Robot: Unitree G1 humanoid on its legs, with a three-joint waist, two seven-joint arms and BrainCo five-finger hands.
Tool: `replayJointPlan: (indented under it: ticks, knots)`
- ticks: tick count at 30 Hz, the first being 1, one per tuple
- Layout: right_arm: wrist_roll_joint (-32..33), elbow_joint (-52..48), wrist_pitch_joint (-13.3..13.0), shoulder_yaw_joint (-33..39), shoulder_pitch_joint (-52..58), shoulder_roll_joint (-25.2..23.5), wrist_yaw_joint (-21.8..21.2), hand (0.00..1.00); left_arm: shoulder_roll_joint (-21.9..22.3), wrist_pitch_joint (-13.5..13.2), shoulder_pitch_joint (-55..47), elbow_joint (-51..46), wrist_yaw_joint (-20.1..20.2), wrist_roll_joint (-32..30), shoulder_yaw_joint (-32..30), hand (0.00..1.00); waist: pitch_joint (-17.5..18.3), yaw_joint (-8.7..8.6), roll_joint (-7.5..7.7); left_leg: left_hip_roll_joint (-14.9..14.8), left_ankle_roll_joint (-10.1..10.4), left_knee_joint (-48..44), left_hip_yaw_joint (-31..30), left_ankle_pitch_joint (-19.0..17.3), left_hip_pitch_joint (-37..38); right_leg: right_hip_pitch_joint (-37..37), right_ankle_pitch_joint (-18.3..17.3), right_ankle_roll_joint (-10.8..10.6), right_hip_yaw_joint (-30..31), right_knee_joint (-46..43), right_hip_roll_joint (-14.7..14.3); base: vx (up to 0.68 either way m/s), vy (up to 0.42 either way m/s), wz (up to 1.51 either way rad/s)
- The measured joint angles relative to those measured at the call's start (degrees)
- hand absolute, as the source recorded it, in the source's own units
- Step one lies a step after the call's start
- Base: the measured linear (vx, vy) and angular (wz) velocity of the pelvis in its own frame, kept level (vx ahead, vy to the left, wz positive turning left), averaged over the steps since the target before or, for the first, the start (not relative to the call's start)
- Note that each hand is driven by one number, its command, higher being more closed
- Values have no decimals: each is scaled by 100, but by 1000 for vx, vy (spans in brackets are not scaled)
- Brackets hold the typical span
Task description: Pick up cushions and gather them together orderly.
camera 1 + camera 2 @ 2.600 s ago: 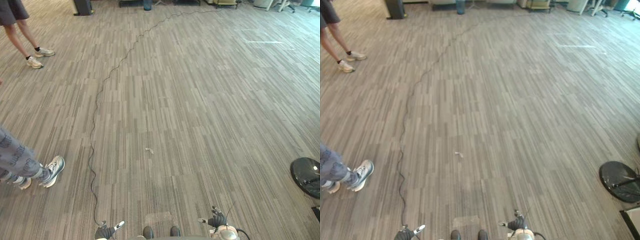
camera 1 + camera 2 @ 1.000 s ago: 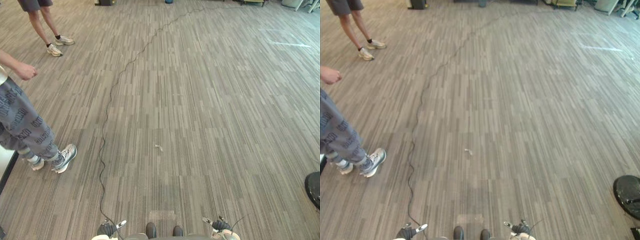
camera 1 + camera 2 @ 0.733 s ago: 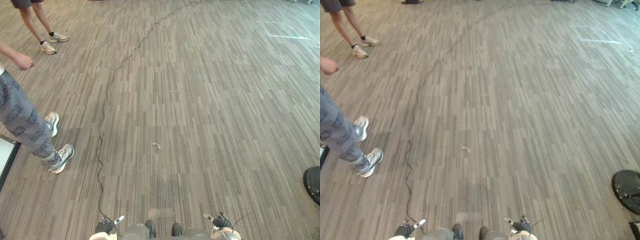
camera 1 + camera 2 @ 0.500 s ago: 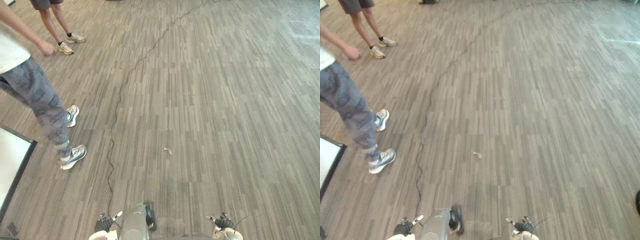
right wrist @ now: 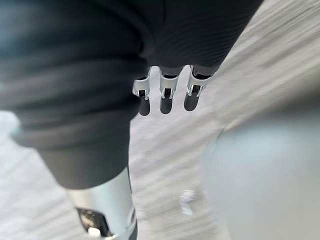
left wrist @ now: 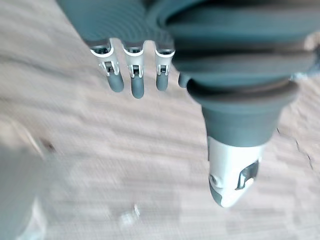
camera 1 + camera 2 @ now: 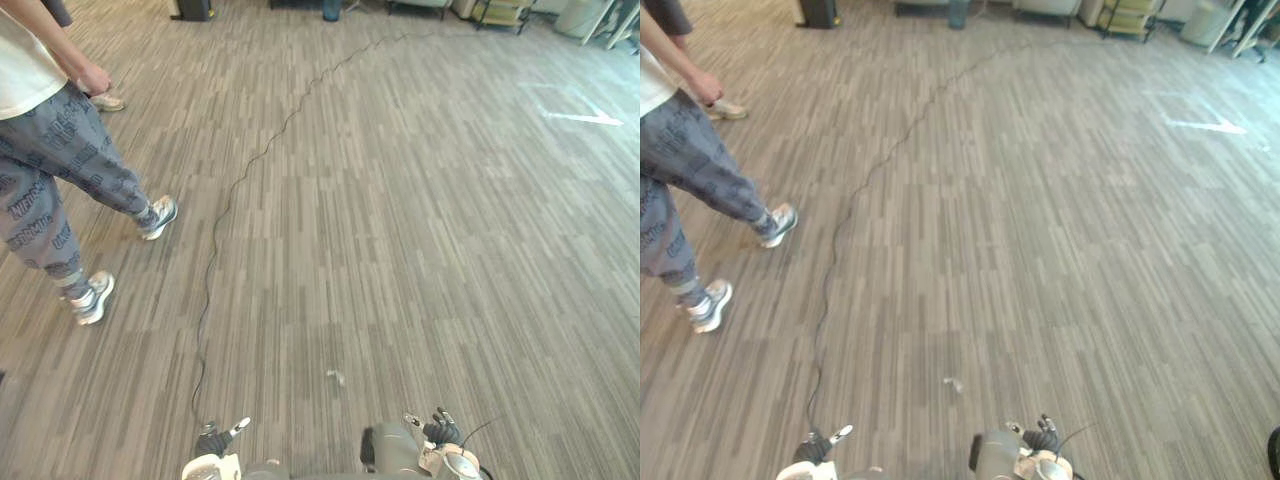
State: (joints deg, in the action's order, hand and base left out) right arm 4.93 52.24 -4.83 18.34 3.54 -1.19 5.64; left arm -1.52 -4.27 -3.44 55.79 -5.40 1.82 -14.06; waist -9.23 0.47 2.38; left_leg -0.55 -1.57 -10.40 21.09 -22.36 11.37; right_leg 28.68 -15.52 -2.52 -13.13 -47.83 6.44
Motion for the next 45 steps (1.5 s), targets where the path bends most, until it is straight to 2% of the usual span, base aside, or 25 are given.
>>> replayJointPlan:
  ticks: [2,3,5,8,11,15,17,18,19,20,21,22,24,25,26,27,28,32,36,37,38,39,40,41,45]
  knots:
    - [-8,145,-2,11,-63,129,0,0,10,-6,243,251,32,-49,216,0,-51,-194,-39,66,80,490,-467,16,478,147,1084,252,-146,2277,-270,713,-89,87]
    - [-31,275,16,50,-112,200,4,0,68,-2,248,303,66,-98,208,0,-56,-210,-143,-59,94,471,-693,24,625,81,1487,765,26,2223,-464,740,-136,68]
    - [-48,227,33,147,-164,313,5,0,292,5,253,303,69,-184,40,0,-133,-139,-437,-400,305,-279,-870,146,529,-111,1016,867,-170,1856,-535,758,-167,17]
    - [-37,132,69,131,-160,360,14,0,431,14,218,81,72,-223,-220,0,-250,-59,-619,-733,678,-3491,-1086,1745,-675,-917,339,868,-103,1931,-604,742,-143,-9]
    - [-29,92,113,-178,-139,247,23,0,431,-11,142,-234,73,-213,-400,0,-386,39,-510,-1117,377,-5074,-779,1095,-1746,-2309,-99,859,248,2597,-749,772,-31,-42]
    - [-24,81,139,-481,-160,64,35,0,425,-61,-62,-699,93,-118,-401,0,-275,342,-337,-1003,364,-3434,-418,618,-3118,-3746,-394,558,895,3662,-496,711,85,-77]
    - [-28,131,137,-474,-170,-51,37,0,401,-113,-102,-680,99,-32,-408,0,-243,406,-274,-754,576,-1886,-472,1029,-3494,-4145,-458,466,1142,3882,-198,874,273,-86]
    - [-30,264,133,-425,-164,-52,48,0,420,-177,-125,-725,104,63,-378,0,-213,468,-280,-660,610,-1147,-563,1762,-3628,-4301,-458,465,1380,3925,-77,816,345,-88]
    - [-30,355,149,-391,-143,-50,49,0,401,-180,-126,-726,96,55,-328,0,-161,535,-214,-581,528,-1079,-599,2290,-3565,-4364,-456,468,1567,3903,20,1157,520,-83]
    - [-34,399,158,-313,-94,-241,30,0,200,-174,-18,-675,96,47,-290,0,37,465,147,-351,1,-1358,-357,1854,-3533,-4187,-47,203,1836,3615,443,666,305,-45]
    - [-34,402,163,-318,-98,-240,15,0,195,-171,-19,-683,99,48,-302,0,40,460,153,-363,-22,-1426,-358,1815,-3531,-4166,25,148,1858,3576,448,980,467,-42]
    - [-37,366,163,-216,-62,-252,0,0,84,-146,-20,-664,96,44,-295,0,71,446,291,-357,-218,-2096,-352,1497,-3429,-4166,740,-24,2116,3087,507,769,355,-57]
    - [-41,277,155,-152,-19,-274,1,0,38,-116,-59,-571,70,45,-285,0,64,500,352,-325,-328,-2071,-247,1315,-2896,-3926,1432,-371,2327,2142,513,794,334,-87]
    - [-48,216,75,-158,27,-246,-9,0,33,-110,-124,-481,62,40,-217,0,68,439,254,-269,-245,-1681,-236,1045,-2172,-3292,1689,-838,2417,475,377,603,189,-105]
    - [-45,144,55,-179,55,-244,-8,0,3,-87,-82,-322,57,31,-109,0,88,319,236,-196,-118,-1299,-161,844,-1569,-2593,1269,-814,2093,-913,316,469,134,-92]
    - [-47,130,72,-181,64,-244,-9,0,3,-74,-55,-286,55,30,-86,0,85,306,232,-179,-110,-1193,-102,813,-1417,-2418,1148,-741,1995,-1142,318,547,157,-80]
    - [-47,-9,77,-176,114,-230,-9,0,31,-31,48,-166,44,31,63,0,83,271,178,-161,-105,-804,101,695,-884,-1733,685,-321,1526,-1644,272,448,142,-63]
    - [-48,-301,5,-19,144,-243,-11,0,146,5,342,94,64,39,183,0,-12,0,122,-204,-77,-153,231,579,188,-520,-67,8,150,-1048,58,639,112,-44]
    - [-34,-132,13,118,147,-63,-28,0,215,-5,373,135,78,-29,450,0,-33,-136,87,-165,-68,79,199,585,961,-226,707,556,-696,2112,-316,640,-61,5]
    - [-32,-75,32,205,187,19,-54,0,278,5,338,253,104,-81,414,0,-13,-170,1,-159,195,89,-43,735,1308,-253,1465,1378,-688,2223,-427,744,-91,3]
    - [-56,-94,43,192,150,101,-59,0,324,9,303,253,109,-103,327,0,27,-164,-179,-332,480,-81,-81,909,1276,-257,1238,1405,-764,2055,-472,748,-98,-2]
    - [-81,-167,66,170,137,122,-80,0,364,7,326,222,114,-181,294,0,-32,-169,-261,-477,774,-854,-258,1327,985,-341,901,1356,-738,1863,-577,885,-157,-41]
    - [-151,-225,75,155,83,119,-91,0,388,7,311,190,106,-182,98,0,-128,-150,-397,-746,804,-2368,-473,2316,345,-644,654,1362,-551,1945,-808,885,-153,-77]
    - [-148,-208,90,42,7,84,-75,0,382,15,235,77,104,-177,-83,0,-204,-79,-508,-1138,843,-4198,-664,2417,-469,-1074,561,1412,-338,2195,-1086,743,-108,-83]
    - [-29,-169,132,-373,-24,24,-57,0,349,-45,96,-397,105,-171,-230,0,-359,55,-273,-1231,582,-5481,-803,1411,-1789,-2712,477,1489,535,3037,-1337,673,-2,-105]
